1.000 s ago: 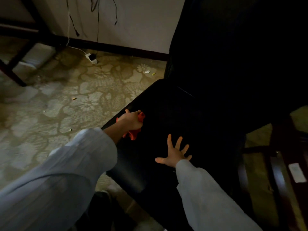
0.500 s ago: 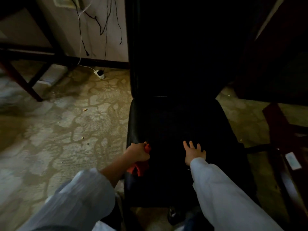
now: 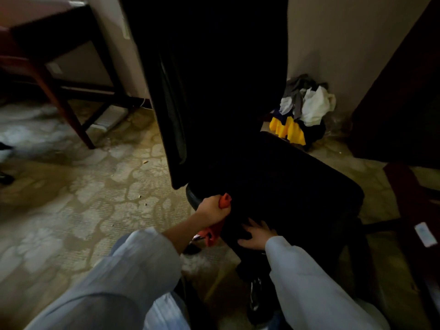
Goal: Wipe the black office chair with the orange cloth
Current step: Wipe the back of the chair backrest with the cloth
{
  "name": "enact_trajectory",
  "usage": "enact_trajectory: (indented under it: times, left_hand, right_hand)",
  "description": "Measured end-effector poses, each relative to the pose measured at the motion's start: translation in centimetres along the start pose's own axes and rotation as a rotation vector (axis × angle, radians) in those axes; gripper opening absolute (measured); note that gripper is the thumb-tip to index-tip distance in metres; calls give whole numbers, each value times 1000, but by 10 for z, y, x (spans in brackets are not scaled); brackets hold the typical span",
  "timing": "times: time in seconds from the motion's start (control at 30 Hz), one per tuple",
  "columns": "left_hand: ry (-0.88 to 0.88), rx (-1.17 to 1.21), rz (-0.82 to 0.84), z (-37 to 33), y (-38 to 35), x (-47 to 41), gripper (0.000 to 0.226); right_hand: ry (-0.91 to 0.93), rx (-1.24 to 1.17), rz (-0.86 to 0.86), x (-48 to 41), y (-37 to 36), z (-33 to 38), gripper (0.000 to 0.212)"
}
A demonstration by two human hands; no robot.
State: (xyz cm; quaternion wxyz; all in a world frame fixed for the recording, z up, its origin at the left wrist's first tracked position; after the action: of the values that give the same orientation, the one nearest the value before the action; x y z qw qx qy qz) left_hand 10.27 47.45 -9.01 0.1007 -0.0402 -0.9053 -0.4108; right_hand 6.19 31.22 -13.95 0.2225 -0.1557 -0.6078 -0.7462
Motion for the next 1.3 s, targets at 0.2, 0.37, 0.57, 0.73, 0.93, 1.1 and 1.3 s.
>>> enact_trajectory:
  times: [0.2,0.37,0.57,0.73,0.93,1.1,1.3]
  left_hand:
    - [-64,54,-121,-5,44,25,35]
    - [-264,174,-349,-25,113,72,29]
    - [-520,326,-658,-48,206,153,20]
    - [-747,338,-933,-64,257,201,22]
    - [-906,264,-1207,-103,303,205,22]
    - [-1009,202,-1164,-109,286,199,27]
    - [-1065,102,-1053,-92,255,196,26]
  right_hand:
    - [106,-347,-281,12,48,42,53]
    - [316,-665,-529,41,122,114,54]
    - [541,-916,-720,92,169,167,80]
    - [638,-965,-790,126,189,184,77]
    - [631,-975,-885,147,192,178,80]
    - [674,-939,-881,164,197,174,71]
    - [709,-954,-850,173,203,172,52]
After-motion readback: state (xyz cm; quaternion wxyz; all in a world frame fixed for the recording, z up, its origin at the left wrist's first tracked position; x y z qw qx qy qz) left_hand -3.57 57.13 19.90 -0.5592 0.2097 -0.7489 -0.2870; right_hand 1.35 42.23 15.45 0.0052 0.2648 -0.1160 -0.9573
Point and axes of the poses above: each hand's wrist, its own x-axis away from the middle knuckle, its own y-axis out of the back of the hand, z = x × y, the point moved 5 cm from there along -x, towards the middle knuckle, and after that the axes turned 10 degrees about -z, right-handed, at the moved point
